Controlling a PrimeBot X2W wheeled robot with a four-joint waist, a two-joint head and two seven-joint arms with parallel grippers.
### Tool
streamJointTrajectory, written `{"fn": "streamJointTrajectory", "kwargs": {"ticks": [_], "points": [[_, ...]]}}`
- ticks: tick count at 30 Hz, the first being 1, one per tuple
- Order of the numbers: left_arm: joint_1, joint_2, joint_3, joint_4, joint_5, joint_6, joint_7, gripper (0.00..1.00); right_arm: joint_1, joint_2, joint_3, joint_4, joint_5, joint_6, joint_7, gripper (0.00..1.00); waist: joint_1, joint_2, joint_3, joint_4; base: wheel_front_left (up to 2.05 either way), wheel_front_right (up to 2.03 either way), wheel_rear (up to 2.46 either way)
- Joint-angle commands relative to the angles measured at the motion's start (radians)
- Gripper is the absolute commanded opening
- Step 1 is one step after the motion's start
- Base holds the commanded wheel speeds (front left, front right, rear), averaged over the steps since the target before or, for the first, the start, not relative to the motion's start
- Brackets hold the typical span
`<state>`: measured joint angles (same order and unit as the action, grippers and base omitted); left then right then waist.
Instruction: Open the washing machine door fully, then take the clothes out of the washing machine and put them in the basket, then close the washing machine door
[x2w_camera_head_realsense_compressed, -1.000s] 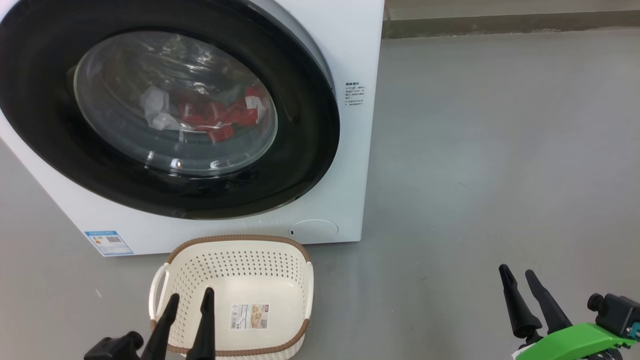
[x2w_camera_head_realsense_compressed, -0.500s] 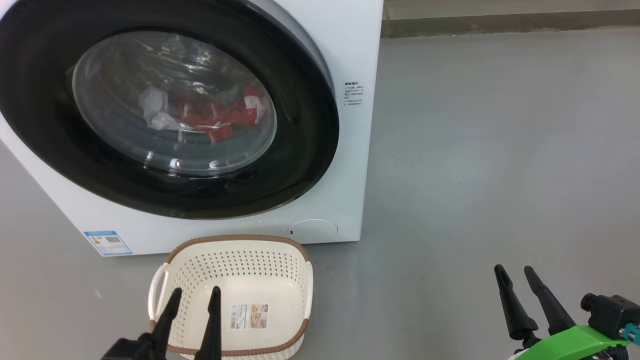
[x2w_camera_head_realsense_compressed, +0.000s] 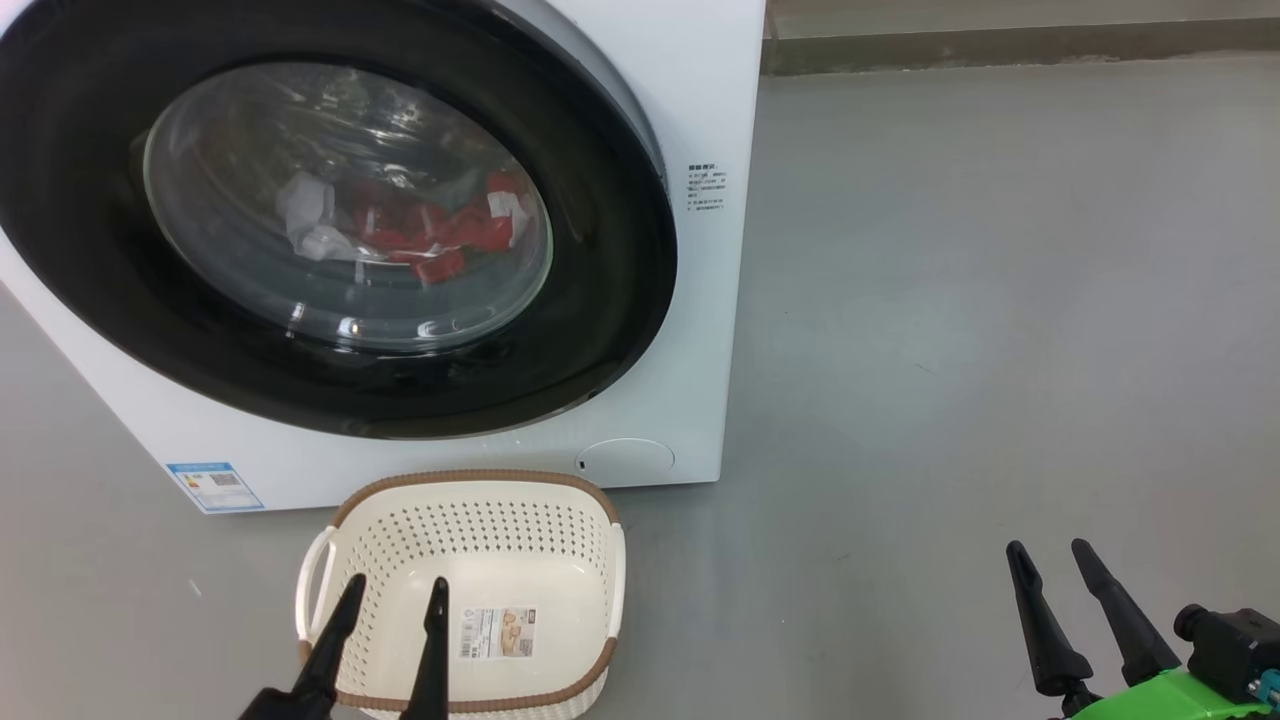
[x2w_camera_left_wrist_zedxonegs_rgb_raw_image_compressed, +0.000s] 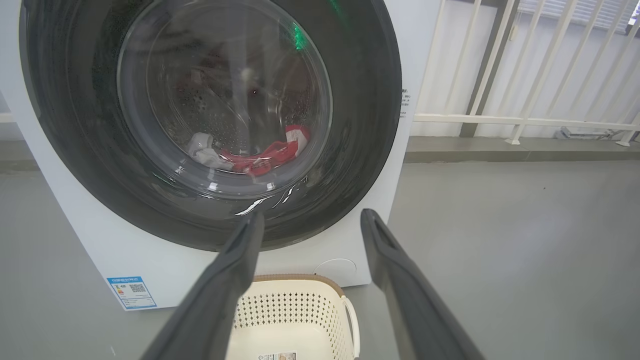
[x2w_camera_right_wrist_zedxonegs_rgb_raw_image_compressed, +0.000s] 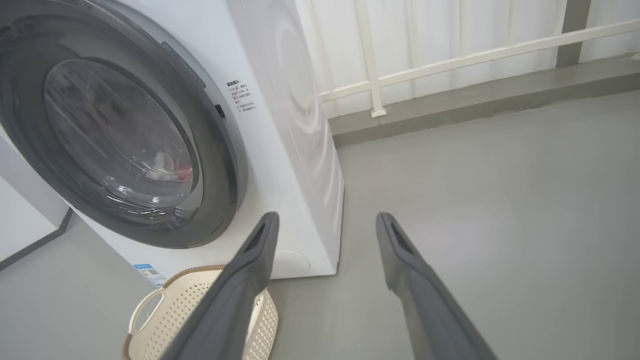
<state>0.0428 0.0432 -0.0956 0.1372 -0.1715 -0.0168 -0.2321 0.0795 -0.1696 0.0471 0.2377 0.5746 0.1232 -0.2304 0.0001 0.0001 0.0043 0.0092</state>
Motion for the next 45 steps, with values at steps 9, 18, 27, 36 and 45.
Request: {"fn": "streamJointTrajectory", "kwargs": {"ticks": [9, 18, 27, 36, 45], "points": [[-0.008, 0.007, 0.044, -0.019, 0.053, 0.007, -0.030, 1.00, 0.017, -0.019, -0.004, -0.030, -0.059, 0.008, -0.031, 1.00, -0.0001, -0.0001, -0.001, 0.001, 0.00, 0.00, 0.00], [-0.005, 0.007, 0.052, 0.028, 0.012, 0.013, -0.030, 1.00, 0.028, -0.017, -0.022, -0.016, -0.043, 0.008, -0.031, 1.00, -0.0001, -0.0001, -0.005, 0.003, 0.00, 0.00, 0.00], [-0.009, 0.007, 0.056, 0.044, -0.004, 0.018, -0.030, 1.00, 0.030, -0.014, -0.028, -0.014, -0.044, 0.008, -0.031, 1.00, -0.0001, -0.0001, -0.005, 0.002, 0.00, 0.00, 0.00], [-0.010, 0.007, 0.047, 0.041, -0.009, 0.023, -0.030, 1.00, 0.022, -0.008, -0.024, -0.027, -0.034, 0.008, -0.031, 1.00, -0.0001, -0.0001, -0.003, 0.004, 0.00, 0.00, 0.00], [-0.027, 0.007, 0.029, 0.034, -0.017, 0.030, -0.030, 1.00, -0.069, -0.010, 0.023, -0.089, 0.061, 0.008, -0.031, 0.00, -0.0001, -0.0001, 0.026, 0.010, 0.00, 0.00, 0.00]]}}
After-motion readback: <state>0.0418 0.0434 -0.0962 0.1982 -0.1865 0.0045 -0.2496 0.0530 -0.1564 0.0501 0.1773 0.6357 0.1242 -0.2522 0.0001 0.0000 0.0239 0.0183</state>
